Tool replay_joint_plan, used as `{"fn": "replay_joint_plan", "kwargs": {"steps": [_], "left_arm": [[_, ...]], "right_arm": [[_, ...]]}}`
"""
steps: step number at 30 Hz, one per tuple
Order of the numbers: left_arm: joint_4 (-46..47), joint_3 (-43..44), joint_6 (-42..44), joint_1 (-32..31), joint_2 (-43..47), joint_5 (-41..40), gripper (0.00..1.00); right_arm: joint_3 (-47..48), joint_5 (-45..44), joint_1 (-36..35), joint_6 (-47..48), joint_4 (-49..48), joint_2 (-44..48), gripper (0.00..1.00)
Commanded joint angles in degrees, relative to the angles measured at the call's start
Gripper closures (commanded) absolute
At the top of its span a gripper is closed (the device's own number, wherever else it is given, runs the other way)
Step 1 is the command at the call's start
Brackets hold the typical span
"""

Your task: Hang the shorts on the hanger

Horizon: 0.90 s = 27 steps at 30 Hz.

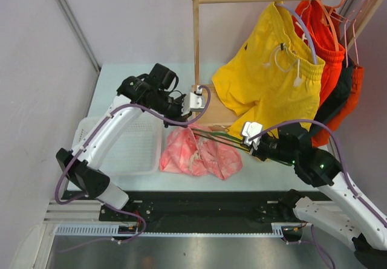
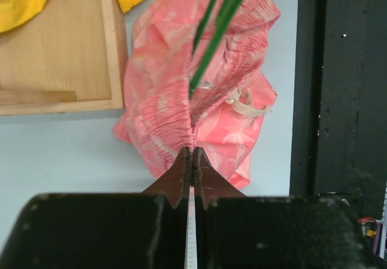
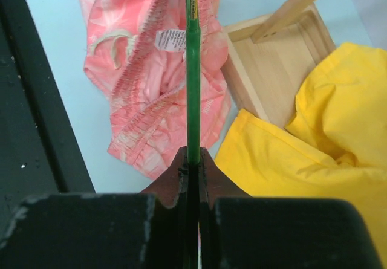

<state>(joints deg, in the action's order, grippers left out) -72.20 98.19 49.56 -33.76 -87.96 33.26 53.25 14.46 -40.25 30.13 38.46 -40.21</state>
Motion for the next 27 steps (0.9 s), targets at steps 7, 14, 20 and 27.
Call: {"fn": "replay_joint_plan", "kwargs": {"steps": [7, 14, 20, 27], "left_arm": [[-1.7, 5.6, 1.5, -0.8, -0.2, 3.6, 1.0], [-2.2, 4.9, 2.2, -1.8, 1.5, 7.2, 1.0], [-4.5, 4.4, 3.6, -1.3, 2.4, 6.0, 1.0], [0.3, 4.1, -0.3, -1.9, 1.6, 5.5, 0.97]], "right_arm": [[-0.3, 11.3, -0.1, 2.7, -9.5, -0.3, 1.0], [-0.8, 9.1, -0.1, -3.2, -16.4, -5.8, 1.0], [-0.9, 9.1, 2.4, -1.4, -11.1, -2.5, 1.0], [-2.3, 16.1, 2.6, -4.4, -16.9, -1.7, 1.0]]}}
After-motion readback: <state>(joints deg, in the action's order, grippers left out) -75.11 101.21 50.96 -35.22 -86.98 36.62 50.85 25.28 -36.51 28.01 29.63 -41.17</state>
